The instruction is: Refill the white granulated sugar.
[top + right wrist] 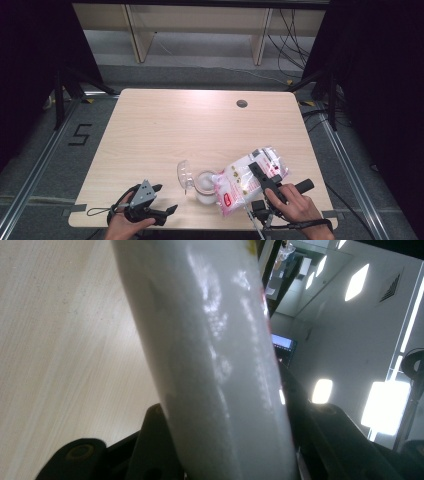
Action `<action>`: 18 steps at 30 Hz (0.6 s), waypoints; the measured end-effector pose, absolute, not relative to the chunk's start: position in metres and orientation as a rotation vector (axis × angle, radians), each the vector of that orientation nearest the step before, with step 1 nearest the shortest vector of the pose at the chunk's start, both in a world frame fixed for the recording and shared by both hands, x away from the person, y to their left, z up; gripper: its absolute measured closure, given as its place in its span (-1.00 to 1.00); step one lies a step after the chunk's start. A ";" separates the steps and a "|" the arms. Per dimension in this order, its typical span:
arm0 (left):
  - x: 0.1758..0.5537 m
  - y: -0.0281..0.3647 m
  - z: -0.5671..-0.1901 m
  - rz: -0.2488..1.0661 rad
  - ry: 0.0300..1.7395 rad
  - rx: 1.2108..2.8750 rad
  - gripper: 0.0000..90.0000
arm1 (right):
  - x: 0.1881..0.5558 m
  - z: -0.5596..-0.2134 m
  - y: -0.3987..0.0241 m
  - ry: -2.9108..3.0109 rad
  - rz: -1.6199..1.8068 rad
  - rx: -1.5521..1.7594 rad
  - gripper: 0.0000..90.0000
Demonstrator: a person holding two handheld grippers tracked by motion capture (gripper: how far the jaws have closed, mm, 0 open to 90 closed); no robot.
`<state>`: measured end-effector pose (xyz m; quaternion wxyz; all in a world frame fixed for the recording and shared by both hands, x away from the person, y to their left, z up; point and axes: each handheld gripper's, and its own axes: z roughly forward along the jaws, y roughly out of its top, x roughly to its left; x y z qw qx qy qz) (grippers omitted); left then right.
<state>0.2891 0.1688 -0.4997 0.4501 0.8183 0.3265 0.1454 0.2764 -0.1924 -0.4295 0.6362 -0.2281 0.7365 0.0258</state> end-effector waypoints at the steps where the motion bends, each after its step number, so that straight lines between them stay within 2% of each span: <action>1: 0.289 0.169 -0.500 0.359 0.804 2.028 -0.66 | 0.277 -0.428 -0.191 1.666 0.059 -0.548 0.46; 18: 0.289 0.170 -0.499 0.365 0.805 2.031 -0.66 | 0.276 -0.427 -0.192 1.682 0.070 -0.524 0.47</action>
